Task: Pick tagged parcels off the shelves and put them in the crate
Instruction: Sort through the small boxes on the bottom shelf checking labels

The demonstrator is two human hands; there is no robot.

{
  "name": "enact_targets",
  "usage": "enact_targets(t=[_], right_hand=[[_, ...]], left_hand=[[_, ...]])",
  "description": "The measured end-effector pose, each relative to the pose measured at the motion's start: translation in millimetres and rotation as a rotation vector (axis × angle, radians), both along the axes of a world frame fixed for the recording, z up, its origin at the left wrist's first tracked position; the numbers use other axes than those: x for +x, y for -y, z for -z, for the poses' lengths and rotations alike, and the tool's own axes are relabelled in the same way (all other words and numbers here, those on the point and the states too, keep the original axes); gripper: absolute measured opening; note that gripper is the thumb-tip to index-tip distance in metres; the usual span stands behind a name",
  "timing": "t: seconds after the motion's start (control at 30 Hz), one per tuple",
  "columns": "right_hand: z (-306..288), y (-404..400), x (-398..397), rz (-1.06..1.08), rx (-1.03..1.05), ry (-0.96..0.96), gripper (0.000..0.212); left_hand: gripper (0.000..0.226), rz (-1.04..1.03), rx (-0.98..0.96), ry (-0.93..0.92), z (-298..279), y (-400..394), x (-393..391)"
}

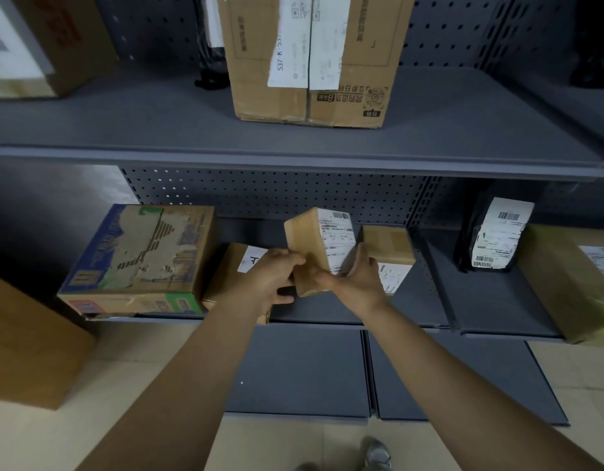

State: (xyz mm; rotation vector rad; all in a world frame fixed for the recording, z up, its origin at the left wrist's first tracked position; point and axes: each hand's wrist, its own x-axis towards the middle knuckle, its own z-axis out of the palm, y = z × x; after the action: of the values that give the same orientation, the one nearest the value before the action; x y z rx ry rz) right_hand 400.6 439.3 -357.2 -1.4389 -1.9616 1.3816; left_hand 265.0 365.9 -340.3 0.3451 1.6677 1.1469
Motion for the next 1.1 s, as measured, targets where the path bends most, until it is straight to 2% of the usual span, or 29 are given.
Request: enact_targets(t=[0.1,0.17,0.27,0.33,0.4,0.43,0.47,0.57,0.6,0.63,0.7,0.8,0.9,1.07,1.1], right_hand=[[4,11,-3,-0.034,0.159,0.067,0.125],[6,17,-2,-0.053,0.257,0.008,0.12],[4,22,0,-0.08,0.325,-0.212,0.085],[-2,23,3,-0.096,0.344,-0.34,0.057],[-8,21,4,-0.09,0.325,-0.438,0.035],[-9,20,4,-0.088,0.273,-0.476,0.032],[-9,19,3,-0.085,0.198,-0.494,0.039],[-16,19,-2,-0.136,-0.028,-0.415,0.083],[-18,21,-2,-0.174,-0.083,-0.393,0.081],[-19,23,-2,-0.207,-0.128,-0.395,0.069],[-19,25,-3,-0.22,-0.172,-0.43,0.05],[-9,18,1,-0.153,-0.041,-0.355,0.054],[4,8,6,-0.115,0.027,-0.241,0.041],[19,-1,12,-0.083,0.073,-0.099,0.039],[19,-3,13,-0.1,0.065,-0.072,0.041]], left_hand=[[0.037,-0.037,0.001,0.087,-11,-6,8],[0.05,-0.041,0.08,0.126,-15,-7,9],[0.049,-0.029,0.223,0.128,-13,-2,7],[0.045,-0.072,0.295,0.221,-6,5,2],[0.058,-0.12,0.334,0.353,3,12,-4],[0.069,-0.16,0.326,0.393,7,14,-7],[0.077,-0.205,0.319,0.422,11,17,-9],[0.086,-0.257,0.368,0.532,19,19,-12],[0.087,-0.244,0.384,0.551,21,18,-13],[0.086,-0.226,0.4,0.558,23,18,-14],[0.083,-0.193,0.418,0.55,24,15,-17],[0.071,-0.198,0.426,0.505,26,12,-22],[0.049,-0.147,0.39,0.328,30,9,-23],[0.054,-0.148,0.27,0.084,40,-3,-13],[0.049,-0.119,0.26,0.023,41,-6,-11]])
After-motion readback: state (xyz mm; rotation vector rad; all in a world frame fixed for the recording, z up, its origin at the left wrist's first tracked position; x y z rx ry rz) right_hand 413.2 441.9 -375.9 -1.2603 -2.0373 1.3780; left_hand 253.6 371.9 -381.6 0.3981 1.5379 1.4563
